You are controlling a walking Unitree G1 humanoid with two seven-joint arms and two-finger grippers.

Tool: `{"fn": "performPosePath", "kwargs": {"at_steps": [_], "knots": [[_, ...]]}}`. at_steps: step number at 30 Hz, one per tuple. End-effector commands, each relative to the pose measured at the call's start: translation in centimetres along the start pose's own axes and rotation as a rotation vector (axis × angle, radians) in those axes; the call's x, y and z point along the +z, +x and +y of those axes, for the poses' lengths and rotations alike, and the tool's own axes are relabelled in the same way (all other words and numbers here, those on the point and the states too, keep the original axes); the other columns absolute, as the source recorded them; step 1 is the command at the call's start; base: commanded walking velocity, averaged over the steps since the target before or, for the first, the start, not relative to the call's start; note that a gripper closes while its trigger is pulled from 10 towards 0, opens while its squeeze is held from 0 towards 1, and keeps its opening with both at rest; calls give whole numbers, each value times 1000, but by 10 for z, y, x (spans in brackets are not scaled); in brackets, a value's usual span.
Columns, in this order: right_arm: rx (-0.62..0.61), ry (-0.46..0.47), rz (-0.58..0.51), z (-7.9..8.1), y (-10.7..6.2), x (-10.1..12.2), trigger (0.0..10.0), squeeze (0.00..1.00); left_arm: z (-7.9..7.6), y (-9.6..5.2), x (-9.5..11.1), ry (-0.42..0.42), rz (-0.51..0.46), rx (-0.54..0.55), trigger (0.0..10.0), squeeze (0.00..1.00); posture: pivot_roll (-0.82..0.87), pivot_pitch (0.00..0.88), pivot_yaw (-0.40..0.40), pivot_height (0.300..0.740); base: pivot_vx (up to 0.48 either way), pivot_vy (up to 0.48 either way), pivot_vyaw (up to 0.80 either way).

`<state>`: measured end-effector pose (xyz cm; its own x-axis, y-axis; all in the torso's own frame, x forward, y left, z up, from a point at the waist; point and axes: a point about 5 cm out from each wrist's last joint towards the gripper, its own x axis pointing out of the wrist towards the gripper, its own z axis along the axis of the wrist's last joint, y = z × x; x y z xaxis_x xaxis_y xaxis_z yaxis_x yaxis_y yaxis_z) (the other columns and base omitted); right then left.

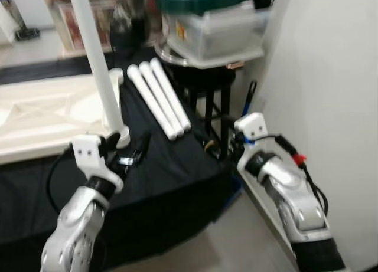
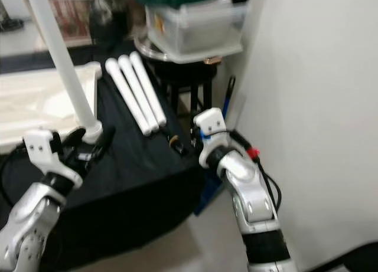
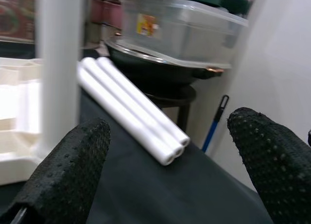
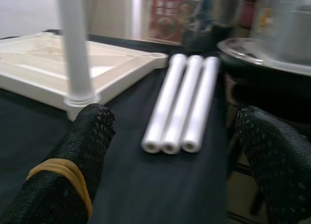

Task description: Building children table

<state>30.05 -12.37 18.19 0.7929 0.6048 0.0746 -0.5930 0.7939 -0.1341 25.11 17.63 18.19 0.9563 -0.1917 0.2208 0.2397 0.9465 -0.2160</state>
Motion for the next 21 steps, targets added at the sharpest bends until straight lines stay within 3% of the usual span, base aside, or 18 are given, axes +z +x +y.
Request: {"fn": "performPosePath", "kwargs": {"at_steps": [1, 8, 12, 13, 15, 21], "knots": [[35, 17, -22, 7, 2, 3, 10000, 0, 5, -2, 7, 17, -8, 6, 10000, 0, -2, 119, -43, 740, 311, 0, 488], [74, 50, -27, 8, 3, 7, 10000, 0, 8, 1, 16, 27, -34, -3, 10000, 0, -7, 123, -40, 740, 373, 0, 521], [71, 13, -8, 6, 2, 7, 10000, 0, 8, 2, 18, 28, -38, -11, 10000, 0, -8, 123, -39, 740, 384, 0, 369], [43, 42, -34, 4, 3, 9, 10000, 0, 7, 2, 19, 28, -39, -13, 10000, 0, -7, 123, -40, 740, 382, 0, 0], [-37, -2, -10, -5, 5, 8, 10000, 0, 7, 3, 19, 26, -40, -16, 10000, 0, -10, 117, -39, 740, 382, 0, 0], [-70, -18, -29, -13, 5, 16, 10000, 0, 7, 6, 21, 27, -43, -18, 10000, 0, -10, 116, -32, 740, 218, 0, 0]]}}
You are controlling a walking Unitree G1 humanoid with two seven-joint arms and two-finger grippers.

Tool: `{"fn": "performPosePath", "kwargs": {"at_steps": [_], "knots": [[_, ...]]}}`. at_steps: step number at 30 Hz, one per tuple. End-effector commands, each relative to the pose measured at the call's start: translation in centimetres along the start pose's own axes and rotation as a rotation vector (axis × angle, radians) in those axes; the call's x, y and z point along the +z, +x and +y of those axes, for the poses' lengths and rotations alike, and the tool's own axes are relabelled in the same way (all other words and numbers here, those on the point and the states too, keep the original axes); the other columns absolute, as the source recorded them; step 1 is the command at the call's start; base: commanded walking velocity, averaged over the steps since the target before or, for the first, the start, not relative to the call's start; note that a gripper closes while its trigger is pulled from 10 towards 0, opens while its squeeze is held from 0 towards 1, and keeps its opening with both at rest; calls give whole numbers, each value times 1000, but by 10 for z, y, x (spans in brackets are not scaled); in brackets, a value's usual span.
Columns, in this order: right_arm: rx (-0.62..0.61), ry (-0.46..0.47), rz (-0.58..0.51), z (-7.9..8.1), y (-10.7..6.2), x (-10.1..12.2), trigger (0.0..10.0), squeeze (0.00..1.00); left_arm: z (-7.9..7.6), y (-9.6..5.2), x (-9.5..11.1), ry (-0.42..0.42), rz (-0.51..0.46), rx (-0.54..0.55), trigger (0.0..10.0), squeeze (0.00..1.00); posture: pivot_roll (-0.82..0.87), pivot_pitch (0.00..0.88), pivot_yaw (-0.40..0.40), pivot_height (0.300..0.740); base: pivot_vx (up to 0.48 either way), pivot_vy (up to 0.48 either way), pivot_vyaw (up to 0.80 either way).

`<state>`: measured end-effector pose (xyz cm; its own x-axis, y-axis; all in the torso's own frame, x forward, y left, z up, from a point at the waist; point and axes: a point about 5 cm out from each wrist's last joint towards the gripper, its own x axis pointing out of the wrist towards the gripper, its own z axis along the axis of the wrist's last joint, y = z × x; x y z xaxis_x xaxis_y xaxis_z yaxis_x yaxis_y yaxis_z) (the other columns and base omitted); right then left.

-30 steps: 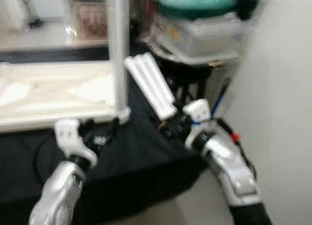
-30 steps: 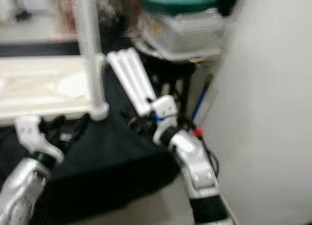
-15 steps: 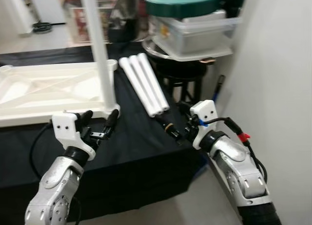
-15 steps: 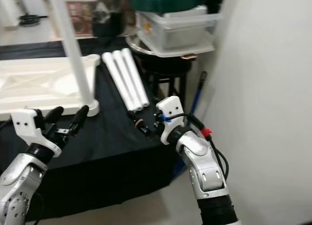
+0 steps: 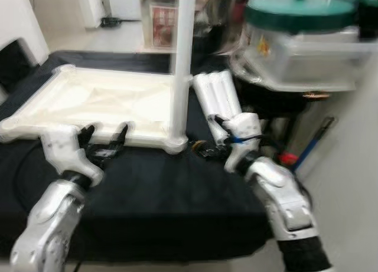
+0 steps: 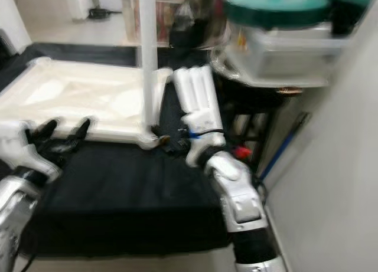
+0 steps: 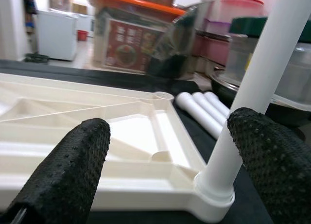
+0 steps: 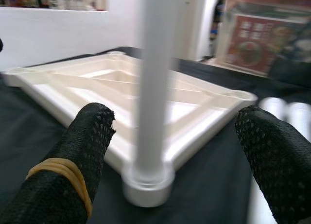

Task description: Building children table

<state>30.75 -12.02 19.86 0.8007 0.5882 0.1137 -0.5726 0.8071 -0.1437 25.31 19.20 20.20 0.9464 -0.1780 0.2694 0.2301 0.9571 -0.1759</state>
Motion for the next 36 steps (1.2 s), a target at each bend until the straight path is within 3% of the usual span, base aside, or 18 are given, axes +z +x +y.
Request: {"fn": "performPosePath", "kwargs": {"at_steps": [1, 11, 13, 16, 18, 24, 27, 32, 36], "knots": [[-46, -7, 8, -10, -3, 0, 10000, 0, -4, 3, -2, -16, 8, -19, 10000, 0, -10, 116, -32, 740, 0, 0, 0], [-198, -63, 77, -35, 14, 5, 10000, 0, -12, 6, 8, 24, 13, -185, 10000, 0, -4, 103, -20, 740, 0, 0, 0], [-291, -82, 119, -54, 29, 6, 10000, 0, -26, 2, 15, 58, 39, -385, 10000, 0, 2, 94, -17, 740, 0, 0, 0], [-331, -83, 133, -61, 34, 7, 10000, 0, -31, -1, 18, 66, 51, -460, 10000, 0, 3, 94, -17, 740, 0, 0, 0], [-437, -10, 156, -84, 44, 14, 10000, 0, -36, -8, 28, 110, 87, -615, 10000, 0, 2, 92, -11, 740, 0, 0, 0], [-546, 34, 243, -111, 48, 21, 10000, 0, -45, -12, 34, 138, 137, -775, 10000, 0, 6, 98, -8, 740, 0, 0, 0], [-573, 8, 315, -124, 45, 23, 10000, 0, -59, -24, 19, 141, 269, -958, 10000, 0, 0, 107, -2, 740, 0, 0, 0], [-513, 22, 369, -122, 48, 20, 10000, 0, -57, -19, 14, 147, 288, -961, 10000, 0, -7, 119, 6, 740, 0, 0, 0], [-443, 49, 489, -114, 54, 1, 10000, 0, -53, -3, 14, 133, 247, -888, 10000, 0, -12, 137, 17, 740, 0, 0, 0]]}}
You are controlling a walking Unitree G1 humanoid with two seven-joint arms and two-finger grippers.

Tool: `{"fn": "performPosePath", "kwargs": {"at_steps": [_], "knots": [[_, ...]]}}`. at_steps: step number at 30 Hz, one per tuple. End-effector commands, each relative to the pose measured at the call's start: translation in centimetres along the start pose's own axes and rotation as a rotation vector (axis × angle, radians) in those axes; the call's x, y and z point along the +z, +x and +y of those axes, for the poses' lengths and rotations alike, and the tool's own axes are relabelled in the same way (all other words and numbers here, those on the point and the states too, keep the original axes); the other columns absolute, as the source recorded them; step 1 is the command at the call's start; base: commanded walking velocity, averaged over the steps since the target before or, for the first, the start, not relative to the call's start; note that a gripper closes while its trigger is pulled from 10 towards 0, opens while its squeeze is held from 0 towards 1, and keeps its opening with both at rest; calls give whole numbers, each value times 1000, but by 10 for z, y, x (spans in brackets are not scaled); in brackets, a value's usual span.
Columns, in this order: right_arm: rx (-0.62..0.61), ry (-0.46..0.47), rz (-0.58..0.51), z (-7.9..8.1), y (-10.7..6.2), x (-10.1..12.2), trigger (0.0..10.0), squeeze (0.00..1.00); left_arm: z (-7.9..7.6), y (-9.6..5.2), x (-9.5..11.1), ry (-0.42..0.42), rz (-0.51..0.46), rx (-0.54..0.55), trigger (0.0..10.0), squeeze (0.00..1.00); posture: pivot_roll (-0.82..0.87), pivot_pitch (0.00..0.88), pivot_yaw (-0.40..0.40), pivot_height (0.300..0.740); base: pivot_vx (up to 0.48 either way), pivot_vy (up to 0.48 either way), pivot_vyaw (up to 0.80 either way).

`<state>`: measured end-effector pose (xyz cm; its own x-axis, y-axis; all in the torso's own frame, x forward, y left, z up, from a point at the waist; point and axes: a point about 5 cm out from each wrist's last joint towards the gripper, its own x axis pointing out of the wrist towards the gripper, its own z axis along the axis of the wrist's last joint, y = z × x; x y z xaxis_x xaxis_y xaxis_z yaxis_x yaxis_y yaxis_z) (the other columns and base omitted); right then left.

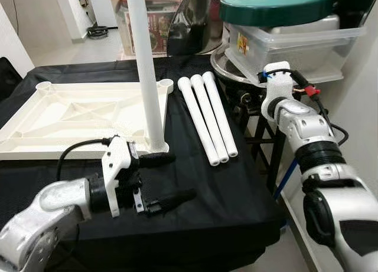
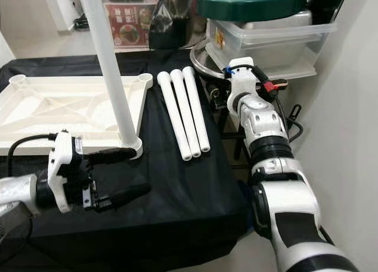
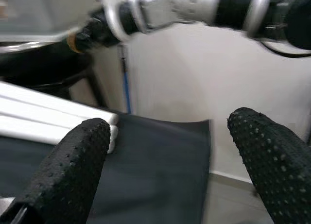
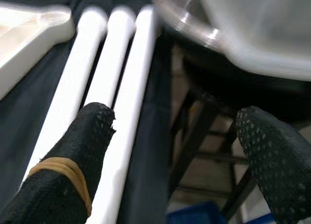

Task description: Building children table

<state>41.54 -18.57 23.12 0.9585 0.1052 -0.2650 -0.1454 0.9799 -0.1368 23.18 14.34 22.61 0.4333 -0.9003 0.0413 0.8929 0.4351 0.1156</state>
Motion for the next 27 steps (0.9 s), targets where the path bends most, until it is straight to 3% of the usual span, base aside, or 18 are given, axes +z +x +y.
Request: {"fn": "performPosePath", "kwargs": {"at_steps": [1, 10, 24, 25, 26, 27], "knots": [[22, -8, 50, 8, 4, -9, 10000, 0, 4, 2, -2, -5, -6, 48, 10000, 0, -12, 137, 17, 740, 0, 0, 0], [64, 49, 113, 28, 9, -32, 10000, 0, -6, 15, -7, -74, -84, 126, 10000, 0, 5, 171, 22, 740, 0, 0, 0], [52, 85, 136, 27, 9, -28, 10000, 0, -14, 13, 3, -91, -96, 165, 10000, 0, 33, 313, 48, 740, 0, 0, 0], [58, 82, 149, 28, 9, -27, 8353, 0, -15, 13, 6, -91, -100, 166, 10000, 0, 41, 340, 51, 740, 0, 0, 0], [58, 82, 149, 28, 9, -27, 8353, 0, -15, 13, 6, -91, -100, 166, 10000, 0, 41, 340, 51, 740, 0, 0, 0], [57, 61, 170, 29, 8, -28, 4824, 0, -18, 12, 7, -91, -101, 166, 10000, 0, 45, 351, 53, 740, 0, 0, 0]]}}
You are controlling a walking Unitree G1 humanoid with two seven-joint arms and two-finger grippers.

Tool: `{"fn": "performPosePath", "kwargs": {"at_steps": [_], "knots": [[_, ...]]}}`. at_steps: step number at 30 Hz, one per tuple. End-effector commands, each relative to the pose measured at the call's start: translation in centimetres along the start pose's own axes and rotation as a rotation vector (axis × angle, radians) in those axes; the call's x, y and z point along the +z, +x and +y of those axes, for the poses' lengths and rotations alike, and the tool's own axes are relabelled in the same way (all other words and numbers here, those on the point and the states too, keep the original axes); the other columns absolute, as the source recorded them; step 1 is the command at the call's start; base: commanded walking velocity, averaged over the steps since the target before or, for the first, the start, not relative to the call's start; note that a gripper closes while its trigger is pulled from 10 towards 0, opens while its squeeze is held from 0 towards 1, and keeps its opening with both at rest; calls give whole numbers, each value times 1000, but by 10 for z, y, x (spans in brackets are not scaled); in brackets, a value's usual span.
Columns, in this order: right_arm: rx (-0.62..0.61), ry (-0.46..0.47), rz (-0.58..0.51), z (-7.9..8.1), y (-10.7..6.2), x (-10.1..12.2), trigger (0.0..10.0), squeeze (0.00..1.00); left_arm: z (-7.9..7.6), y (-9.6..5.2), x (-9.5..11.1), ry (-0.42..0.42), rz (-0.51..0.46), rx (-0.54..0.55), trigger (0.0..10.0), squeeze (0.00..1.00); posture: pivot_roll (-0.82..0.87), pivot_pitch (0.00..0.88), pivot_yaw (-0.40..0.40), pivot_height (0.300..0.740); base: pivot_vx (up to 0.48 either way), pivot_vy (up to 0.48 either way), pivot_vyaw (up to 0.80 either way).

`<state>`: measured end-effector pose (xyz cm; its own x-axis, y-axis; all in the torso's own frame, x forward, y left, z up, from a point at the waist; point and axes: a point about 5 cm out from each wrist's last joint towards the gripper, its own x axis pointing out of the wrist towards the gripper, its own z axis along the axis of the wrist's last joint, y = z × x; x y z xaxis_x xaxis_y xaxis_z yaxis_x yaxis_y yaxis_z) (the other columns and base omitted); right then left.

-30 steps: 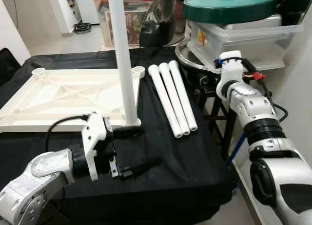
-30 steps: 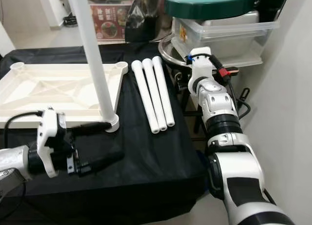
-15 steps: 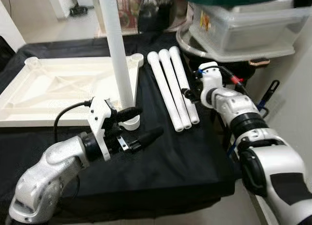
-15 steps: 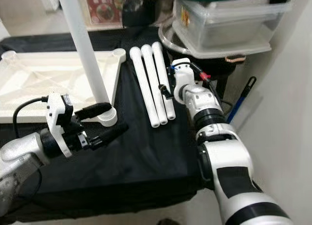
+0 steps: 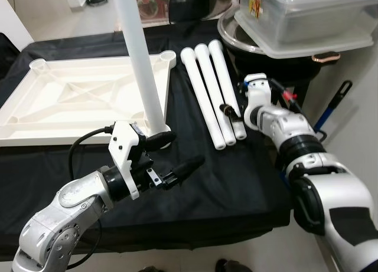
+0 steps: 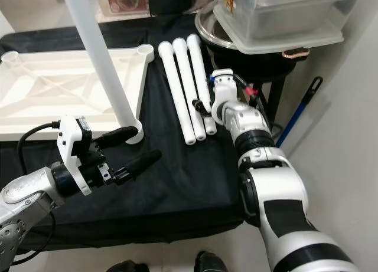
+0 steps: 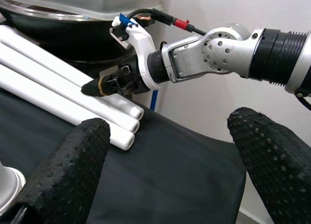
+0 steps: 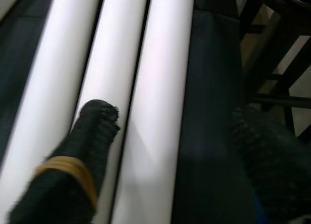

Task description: Building children table

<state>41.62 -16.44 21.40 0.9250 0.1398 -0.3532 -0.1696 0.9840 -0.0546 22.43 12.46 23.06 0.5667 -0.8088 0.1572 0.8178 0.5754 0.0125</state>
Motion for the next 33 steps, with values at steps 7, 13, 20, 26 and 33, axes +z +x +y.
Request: {"fn": "performPosePath", "kwargs": {"at_steps": [7, 13, 20, 26, 33], "knots": [[24, -65, 126, 10, 3, -19, 2039, 0, -9, -3, 3, -9, 1, 5, 10000, 0, 41, 369, 37, 740, 0, 0, 0], [12, -84, 132, 7, 1, -11, 0, 0, -9, -1, 5, -14, -7, 22, 10000, 0, 29, 367, 26, 740, 0, 0, 0], [-15, -17, -13, 3, -1, 6, 0, 0, -8, -1, 5, -14, -8, 25, 10000, 0, 26, 344, 26, 740, 0, 0, 0], [-18, 44, -188, 4, -7, 24, 0, 0, -5, 2, 5, -4, -9, 22, 10000, 0, 18, 305, 28, 740, 0, 0, 0], [20, 58, -243, 10, -11, 30, 0, 0, -2, 4, 6, 1, -18, 20, 10000, 0, 12, 283, 33, 740, 0, 0, 0]]}}
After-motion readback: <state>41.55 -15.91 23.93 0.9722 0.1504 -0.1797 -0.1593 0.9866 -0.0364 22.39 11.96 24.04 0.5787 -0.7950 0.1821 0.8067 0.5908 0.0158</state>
